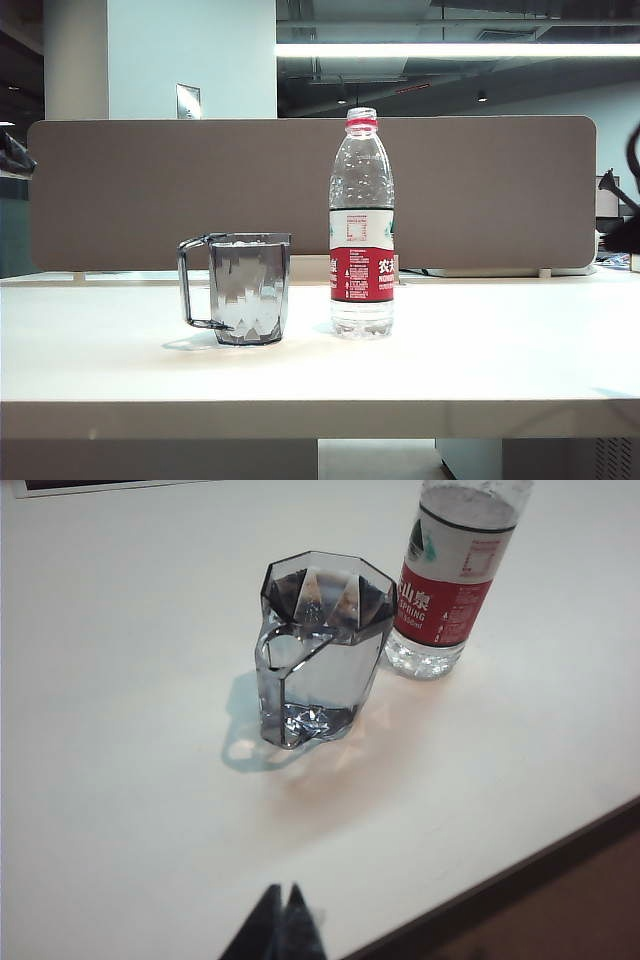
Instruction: Pick up the mineral water bottle on the table and pour water into the mug until it's full.
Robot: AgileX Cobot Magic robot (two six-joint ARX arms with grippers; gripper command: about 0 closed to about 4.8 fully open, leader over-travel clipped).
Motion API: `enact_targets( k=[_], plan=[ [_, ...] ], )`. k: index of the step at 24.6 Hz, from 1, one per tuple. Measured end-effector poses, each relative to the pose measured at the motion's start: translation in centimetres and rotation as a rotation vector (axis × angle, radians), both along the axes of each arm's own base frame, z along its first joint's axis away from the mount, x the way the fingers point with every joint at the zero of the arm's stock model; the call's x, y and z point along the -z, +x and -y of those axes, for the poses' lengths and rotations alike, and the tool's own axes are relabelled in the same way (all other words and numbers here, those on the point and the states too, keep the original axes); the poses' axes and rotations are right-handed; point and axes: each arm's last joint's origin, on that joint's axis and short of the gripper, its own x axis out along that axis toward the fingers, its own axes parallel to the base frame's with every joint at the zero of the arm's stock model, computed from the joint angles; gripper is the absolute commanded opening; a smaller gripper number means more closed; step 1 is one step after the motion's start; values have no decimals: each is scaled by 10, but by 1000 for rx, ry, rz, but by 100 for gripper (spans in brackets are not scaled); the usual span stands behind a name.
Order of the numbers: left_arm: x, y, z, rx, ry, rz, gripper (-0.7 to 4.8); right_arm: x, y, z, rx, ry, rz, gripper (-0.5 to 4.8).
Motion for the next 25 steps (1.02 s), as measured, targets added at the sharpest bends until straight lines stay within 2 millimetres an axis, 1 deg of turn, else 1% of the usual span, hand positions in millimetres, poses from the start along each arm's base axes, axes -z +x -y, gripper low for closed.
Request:
enact_targets(
  k=[7, 18, 25],
  plan=[
    [0, 0, 0, 0, 0, 0, -2, 9, -10, 21, 127, -47, -114, -1],
    [0, 0, 0, 0, 0, 0, -2, 6, -18, 35, 228, -27, -78, -1],
    [0, 0, 0, 0, 0, 0, -2, 0, -19, 42, 291, -2, -11, -1]
  ],
)
